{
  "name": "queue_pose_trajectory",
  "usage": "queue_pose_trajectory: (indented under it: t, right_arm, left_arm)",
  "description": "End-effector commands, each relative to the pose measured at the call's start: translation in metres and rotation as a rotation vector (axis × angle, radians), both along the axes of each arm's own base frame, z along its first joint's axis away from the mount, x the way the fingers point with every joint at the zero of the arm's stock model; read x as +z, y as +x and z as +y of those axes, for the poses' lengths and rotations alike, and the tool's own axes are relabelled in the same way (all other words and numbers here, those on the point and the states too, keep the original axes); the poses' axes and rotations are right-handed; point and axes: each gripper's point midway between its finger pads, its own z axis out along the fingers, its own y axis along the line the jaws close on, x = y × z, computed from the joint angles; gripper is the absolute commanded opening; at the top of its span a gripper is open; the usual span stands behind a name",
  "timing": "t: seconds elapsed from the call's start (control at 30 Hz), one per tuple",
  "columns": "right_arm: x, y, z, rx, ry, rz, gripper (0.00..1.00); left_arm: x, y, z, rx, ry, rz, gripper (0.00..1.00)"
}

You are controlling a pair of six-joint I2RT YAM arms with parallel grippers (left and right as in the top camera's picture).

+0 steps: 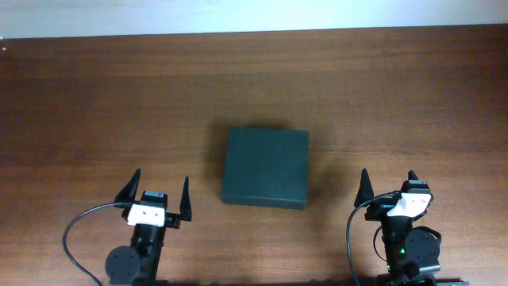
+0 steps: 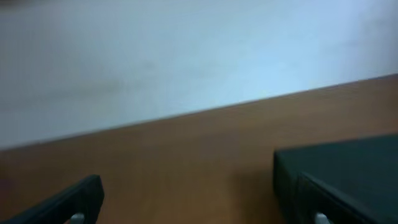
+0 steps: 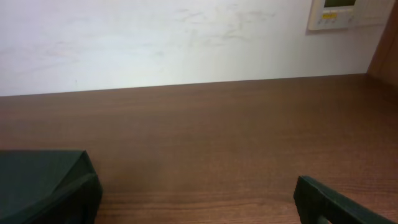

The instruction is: Pack container

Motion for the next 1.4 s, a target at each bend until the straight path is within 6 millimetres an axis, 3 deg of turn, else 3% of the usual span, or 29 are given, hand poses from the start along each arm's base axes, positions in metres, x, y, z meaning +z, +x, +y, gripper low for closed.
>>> queue_pose_trajectory:
  t: [0.0,0.1,1.37]
  right_arm:
    - [-0.003,0.0,0.0,0.0,-0.007,0.003,0.99]
    - [-0.003,0.0,0.0,0.0,-0.007,0.003,0.99]
    - [-0.003,0.0,0.0,0.0,-0.007,0.003,0.99]
  left_arm:
    - [-0.027,0.005,0.023,0.141,-0.096,0.052,0.99]
    - [-0.039,0.006,0.028,0.167,-0.094,0.081,0.99]
    - [-0.04,0.006,0.024,0.141,-0.061,0.084,0.99]
